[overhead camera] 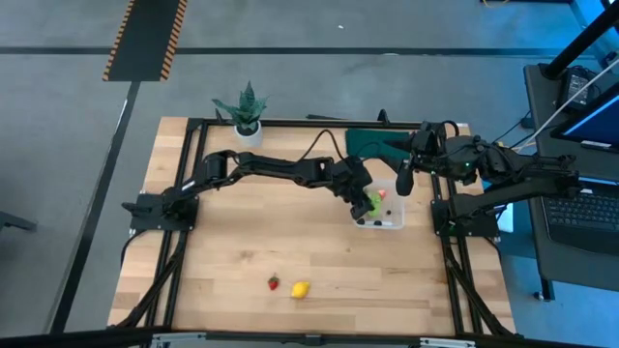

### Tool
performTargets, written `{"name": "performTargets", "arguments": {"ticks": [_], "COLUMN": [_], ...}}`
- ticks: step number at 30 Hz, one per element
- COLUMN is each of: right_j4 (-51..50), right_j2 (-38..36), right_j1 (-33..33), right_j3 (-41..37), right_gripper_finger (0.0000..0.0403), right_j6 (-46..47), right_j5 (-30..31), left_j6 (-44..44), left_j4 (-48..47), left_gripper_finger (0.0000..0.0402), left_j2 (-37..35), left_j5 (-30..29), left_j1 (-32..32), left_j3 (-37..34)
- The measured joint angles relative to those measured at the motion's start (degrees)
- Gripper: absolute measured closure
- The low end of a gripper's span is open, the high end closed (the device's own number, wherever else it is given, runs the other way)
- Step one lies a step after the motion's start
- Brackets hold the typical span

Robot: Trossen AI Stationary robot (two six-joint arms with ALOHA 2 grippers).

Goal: Pick and placing Produce into tupperware
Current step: Put the left red strawberry into the transparent container, then put the red strawberry into the transparent container

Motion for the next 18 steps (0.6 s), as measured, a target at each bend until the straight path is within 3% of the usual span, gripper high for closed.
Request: {"name": "performTargets", "arguments": {"ticks": [7,12,15,18], "right_j4": [0.0,-0.2,-1.7,-2.7], "right_j2": [0.0,0.0,-0.1,-0.4], "right_j1": [0.0,0.0,0.0,0.0], "right_j3": [0.0,0.0,0.0,0.0], "right_gripper_finger": [0.0199,0.0199,0.0199,0.0199], "right_j6": [0.0,0.0,0.6,1.7], "right_j5": [0.0,0.0,0.0,0.0], "left_j6": [0.4,7.6,12.9,18.0], "left_j4": [1.6,0.4,-5.1,-16.2], "left_gripper_finger": [0.0244,0.0249,0.025,0.0247], "left_j2": [0.0,-2.1,-7.0,-12.8], "left_j5": [-2.6,-4.2,-5.6,-11.5], "left_j1": [0.0,0.0,0.0,-0.6], "left_j3": [0.0,0.0,0.1,0.2]}}
